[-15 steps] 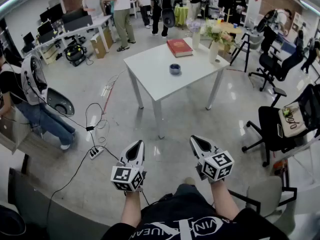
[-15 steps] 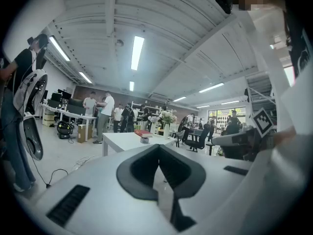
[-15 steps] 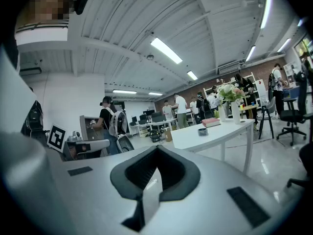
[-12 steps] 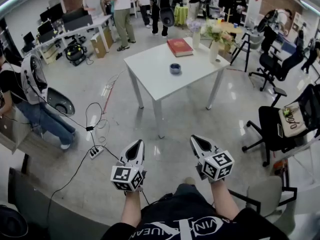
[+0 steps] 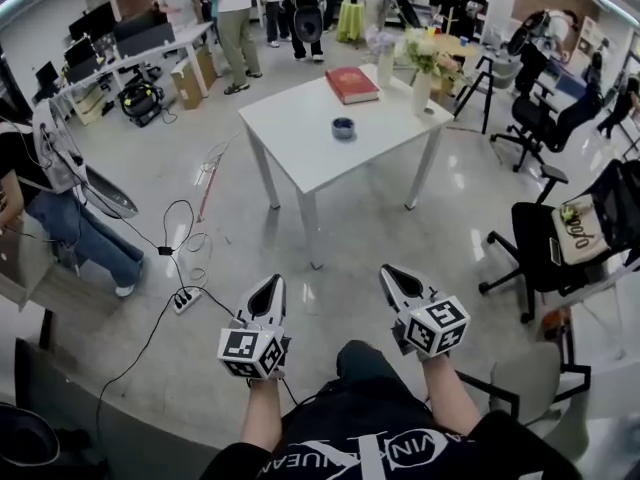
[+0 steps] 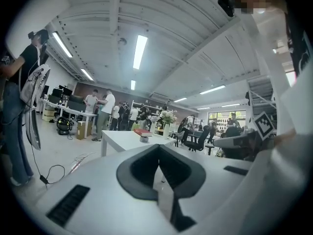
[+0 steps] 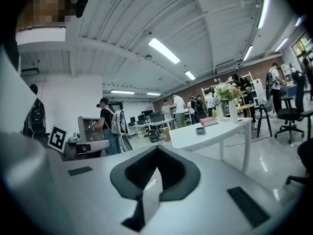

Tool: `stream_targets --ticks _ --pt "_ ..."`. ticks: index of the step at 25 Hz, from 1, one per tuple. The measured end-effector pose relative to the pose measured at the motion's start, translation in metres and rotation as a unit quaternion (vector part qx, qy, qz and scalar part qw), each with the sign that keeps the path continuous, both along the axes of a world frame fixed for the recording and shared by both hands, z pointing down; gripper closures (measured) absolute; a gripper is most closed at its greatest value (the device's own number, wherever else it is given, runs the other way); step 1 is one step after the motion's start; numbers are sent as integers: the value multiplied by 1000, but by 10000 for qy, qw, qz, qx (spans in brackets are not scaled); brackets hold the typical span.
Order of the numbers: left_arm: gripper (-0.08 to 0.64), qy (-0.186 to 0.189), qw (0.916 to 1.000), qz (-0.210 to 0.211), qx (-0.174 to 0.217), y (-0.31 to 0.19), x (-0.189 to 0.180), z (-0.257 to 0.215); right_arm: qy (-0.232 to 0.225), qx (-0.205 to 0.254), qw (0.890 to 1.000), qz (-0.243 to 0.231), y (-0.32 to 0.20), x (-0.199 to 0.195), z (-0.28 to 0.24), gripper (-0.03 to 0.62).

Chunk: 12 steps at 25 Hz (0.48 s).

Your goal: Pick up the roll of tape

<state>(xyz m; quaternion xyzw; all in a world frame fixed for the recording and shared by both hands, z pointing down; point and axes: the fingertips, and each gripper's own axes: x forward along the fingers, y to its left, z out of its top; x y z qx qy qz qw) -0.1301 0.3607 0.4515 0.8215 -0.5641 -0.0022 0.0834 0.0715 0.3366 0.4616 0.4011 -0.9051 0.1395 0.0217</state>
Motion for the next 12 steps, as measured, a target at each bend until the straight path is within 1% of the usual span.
stream_targets --ticks 3,6,9,12 --pt "557 47 10000 21 -49 -5 1 2 -33 10 10000 73 -5 2 -1 583" --pt "557 40 9999 43 -90 -17 1 7 -18 64 9998 192 -21 6 -2 580" --pt "557 39 9998 43 -200 -30 -2 15 -74 -37 9997 245 -40 6 4 538" --pt "557 46 9995 18 -307 -49 -10 20 -92 -175 9995 252 -60 1 12 517"
